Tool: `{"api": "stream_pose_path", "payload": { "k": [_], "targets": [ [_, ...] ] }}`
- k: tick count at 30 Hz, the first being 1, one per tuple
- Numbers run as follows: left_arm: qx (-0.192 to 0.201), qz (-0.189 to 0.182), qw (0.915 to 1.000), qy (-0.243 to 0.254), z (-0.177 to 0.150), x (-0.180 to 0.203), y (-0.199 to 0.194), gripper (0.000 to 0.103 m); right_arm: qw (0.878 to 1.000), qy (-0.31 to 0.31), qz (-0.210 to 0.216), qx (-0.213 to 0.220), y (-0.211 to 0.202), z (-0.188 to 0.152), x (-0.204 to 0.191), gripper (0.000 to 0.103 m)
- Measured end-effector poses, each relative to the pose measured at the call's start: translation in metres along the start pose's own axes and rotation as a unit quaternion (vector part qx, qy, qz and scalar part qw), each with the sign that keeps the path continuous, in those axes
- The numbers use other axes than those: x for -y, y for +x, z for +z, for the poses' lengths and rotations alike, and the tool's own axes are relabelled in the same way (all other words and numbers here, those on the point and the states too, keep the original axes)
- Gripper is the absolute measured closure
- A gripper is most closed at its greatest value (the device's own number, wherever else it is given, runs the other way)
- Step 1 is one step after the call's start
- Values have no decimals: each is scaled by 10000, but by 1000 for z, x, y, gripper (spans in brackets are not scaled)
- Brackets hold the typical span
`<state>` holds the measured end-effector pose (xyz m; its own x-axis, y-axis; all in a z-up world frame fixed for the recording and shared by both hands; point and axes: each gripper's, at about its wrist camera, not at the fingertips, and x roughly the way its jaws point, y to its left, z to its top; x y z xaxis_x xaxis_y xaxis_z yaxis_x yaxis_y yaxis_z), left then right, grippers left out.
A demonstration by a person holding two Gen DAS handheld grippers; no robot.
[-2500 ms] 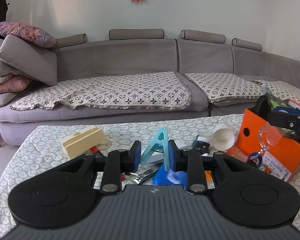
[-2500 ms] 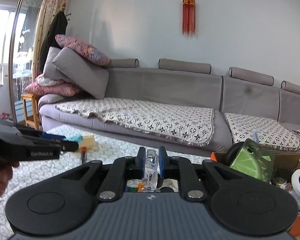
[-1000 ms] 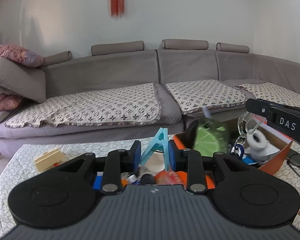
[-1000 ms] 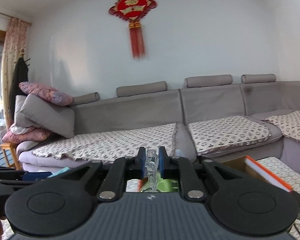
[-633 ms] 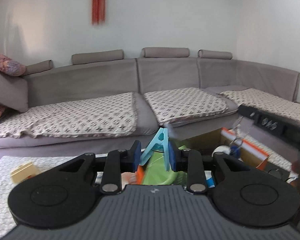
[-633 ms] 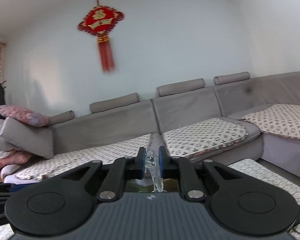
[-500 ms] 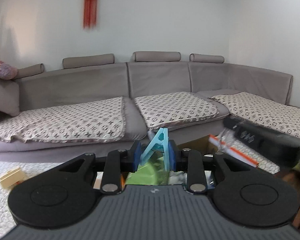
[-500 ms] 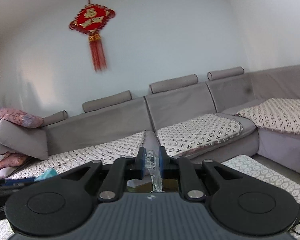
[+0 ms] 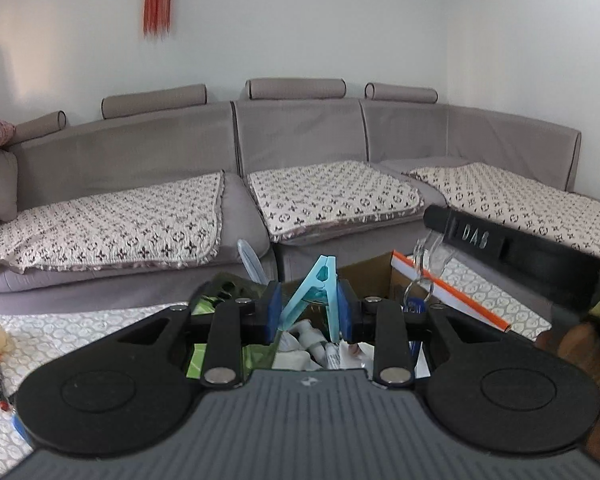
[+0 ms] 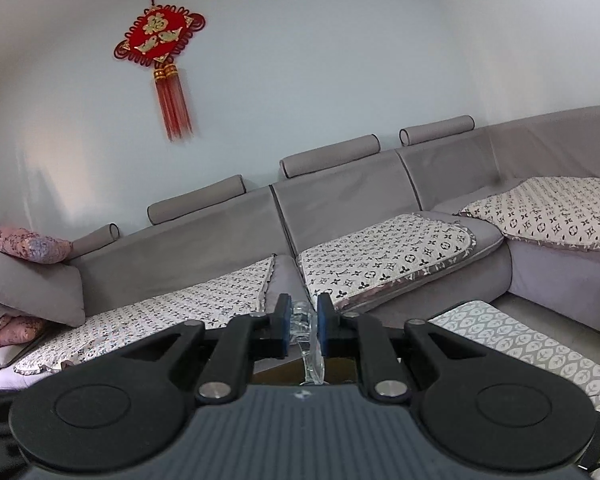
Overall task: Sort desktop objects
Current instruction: 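Lower the clothespin and clear plastic item into the orange box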
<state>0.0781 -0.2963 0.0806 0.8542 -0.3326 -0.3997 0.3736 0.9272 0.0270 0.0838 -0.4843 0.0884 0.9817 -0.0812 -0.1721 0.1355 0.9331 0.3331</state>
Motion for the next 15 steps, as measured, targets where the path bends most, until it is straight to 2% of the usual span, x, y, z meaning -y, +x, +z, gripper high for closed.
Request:
{"api": "stream_pose_path", "payload": {
  "k": [15],
  "targets": [
    [-312, 57, 9994, 102, -6, 17, 10, 74, 9995, 68, -93, -277, 14, -9, 16, 91]
  ]
}}
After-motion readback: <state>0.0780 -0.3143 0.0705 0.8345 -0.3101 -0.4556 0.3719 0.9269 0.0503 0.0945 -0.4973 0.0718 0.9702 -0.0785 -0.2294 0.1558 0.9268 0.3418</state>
